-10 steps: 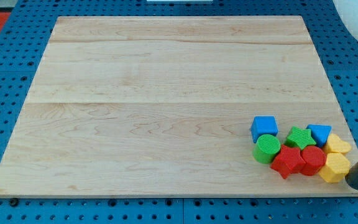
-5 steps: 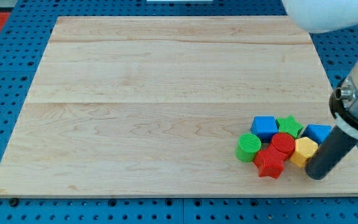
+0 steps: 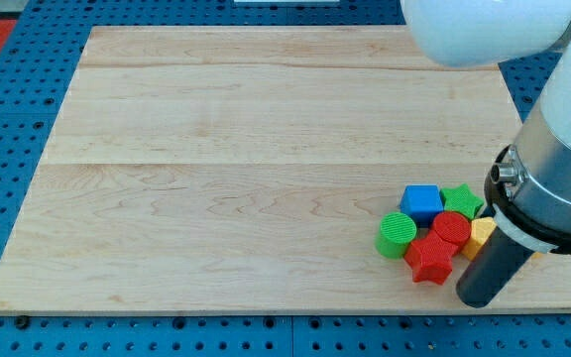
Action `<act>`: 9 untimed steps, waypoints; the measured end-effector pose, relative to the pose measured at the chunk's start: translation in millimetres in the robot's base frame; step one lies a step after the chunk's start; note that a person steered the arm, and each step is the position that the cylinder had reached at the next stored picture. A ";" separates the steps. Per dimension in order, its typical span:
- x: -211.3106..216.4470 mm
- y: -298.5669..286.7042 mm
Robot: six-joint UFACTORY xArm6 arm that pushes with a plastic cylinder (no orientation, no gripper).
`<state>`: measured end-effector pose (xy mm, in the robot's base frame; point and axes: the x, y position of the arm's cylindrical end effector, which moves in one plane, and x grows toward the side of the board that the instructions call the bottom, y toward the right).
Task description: Slightly separate the red star from the red circle
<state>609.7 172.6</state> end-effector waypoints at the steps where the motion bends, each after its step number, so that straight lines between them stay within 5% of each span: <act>1: 0.0 -1.0; 9: -24.6 -21.0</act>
<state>585.1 151.7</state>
